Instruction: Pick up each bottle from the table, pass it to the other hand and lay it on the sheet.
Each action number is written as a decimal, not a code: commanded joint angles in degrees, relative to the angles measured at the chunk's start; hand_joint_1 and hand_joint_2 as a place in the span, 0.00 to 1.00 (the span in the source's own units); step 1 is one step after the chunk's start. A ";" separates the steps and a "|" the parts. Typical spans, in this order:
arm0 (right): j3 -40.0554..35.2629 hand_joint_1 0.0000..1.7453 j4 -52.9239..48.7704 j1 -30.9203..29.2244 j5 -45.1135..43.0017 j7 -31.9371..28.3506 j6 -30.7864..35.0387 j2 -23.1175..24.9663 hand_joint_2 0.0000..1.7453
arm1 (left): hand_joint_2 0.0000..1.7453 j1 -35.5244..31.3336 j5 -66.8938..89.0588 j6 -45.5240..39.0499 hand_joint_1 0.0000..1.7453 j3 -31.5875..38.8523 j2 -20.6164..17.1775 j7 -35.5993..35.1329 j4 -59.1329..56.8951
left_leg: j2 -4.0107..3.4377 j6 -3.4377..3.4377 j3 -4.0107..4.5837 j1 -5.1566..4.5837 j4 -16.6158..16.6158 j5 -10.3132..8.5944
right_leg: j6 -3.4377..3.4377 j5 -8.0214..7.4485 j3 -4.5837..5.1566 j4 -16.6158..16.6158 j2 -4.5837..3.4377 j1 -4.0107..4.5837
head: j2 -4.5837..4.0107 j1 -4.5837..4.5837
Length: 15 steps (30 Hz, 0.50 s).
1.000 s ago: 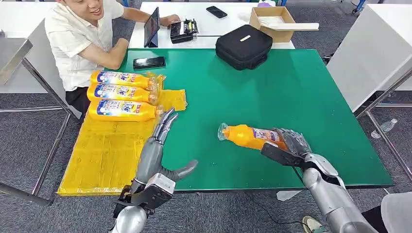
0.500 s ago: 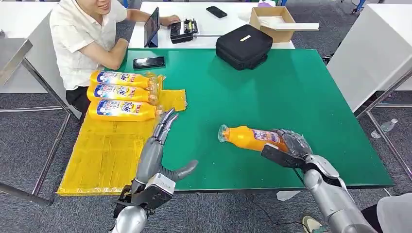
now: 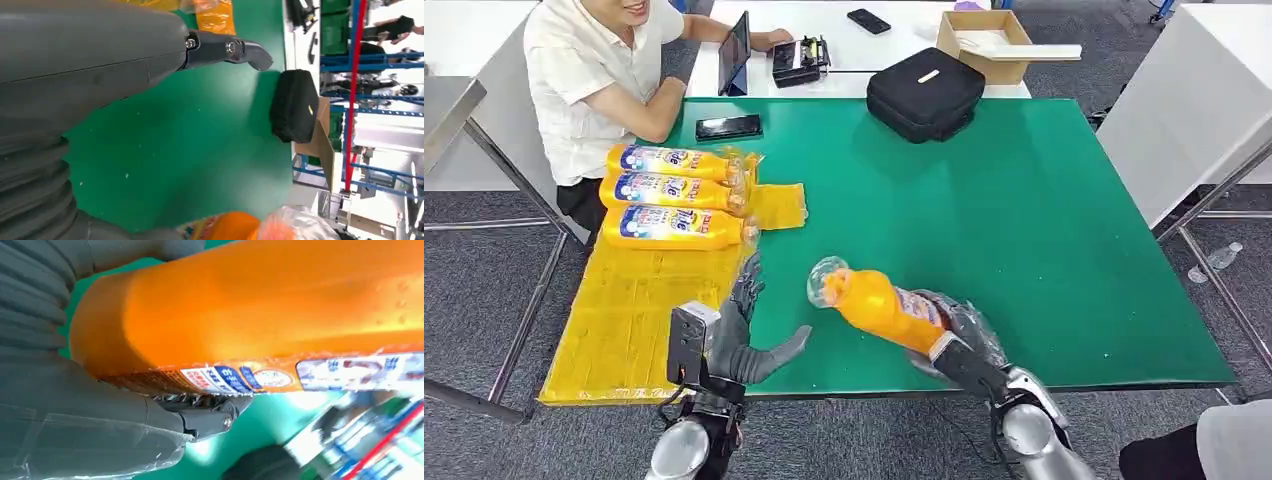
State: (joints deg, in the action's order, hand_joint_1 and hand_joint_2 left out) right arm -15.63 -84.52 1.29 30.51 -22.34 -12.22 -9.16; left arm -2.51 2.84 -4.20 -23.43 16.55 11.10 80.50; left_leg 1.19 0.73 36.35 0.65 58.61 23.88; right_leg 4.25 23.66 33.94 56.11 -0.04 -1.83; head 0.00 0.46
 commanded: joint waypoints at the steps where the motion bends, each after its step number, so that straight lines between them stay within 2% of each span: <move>1: -6.58 1.00 0.10 -4.31 -1.02 -0.59 0.92 2.83 1.00 | 1.00 -0.80 -3.49 -0.69 0.00 2.30 3.45 0.38 -5.52 | -0.33 0.01 -0.36 0.05 0.03 0.22 | -0.33 0.11 -0.33 -0.06 -0.18 0.12 | 0.00 0.00; 2: -6.93 1.00 0.12 -4.83 -0.99 -0.52 1.01 3.12 1.00 | 1.00 -0.87 -3.60 -0.78 0.00 2.83 3.45 0.45 -5.50 | -0.20 0.00 -0.11 -0.01 0.01 0.08 | -0.16 0.02 -0.09 -0.02 -0.14 0.02 | 0.00 0.00; 8: -8.59 1.00 2.60 -8.47 -1.17 -0.28 1.09 4.55 1.00 | 1.00 -2.09 -7.84 -1.20 0.00 2.35 3.45 0.62 -7.69 | -0.18 0.00 -0.10 -0.01 0.02 0.08 | -0.17 0.02 -0.08 -0.01 -0.11 0.03 | 0.00 0.00; 15: -8.67 1.00 3.00 -8.68 -1.20 -0.29 1.12 4.66 1.00 | 1.00 -2.26 -8.10 -1.27 0.00 1.94 3.45 0.78 -7.77 | -0.10 0.01 -0.14 0.02 0.02 0.08 | -0.19 0.05 -0.16 -0.04 -0.01 0.06 | 0.00 0.00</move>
State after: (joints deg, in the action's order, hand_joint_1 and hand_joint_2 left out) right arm -22.20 -85.13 -4.10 29.48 -22.86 -11.32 -4.90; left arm -2.88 -4.87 -5.25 -21.92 16.83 11.80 77.53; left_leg 1.20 0.74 36.37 0.63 58.62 23.88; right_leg 4.26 23.66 33.97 56.11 -0.04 -1.86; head 0.00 0.46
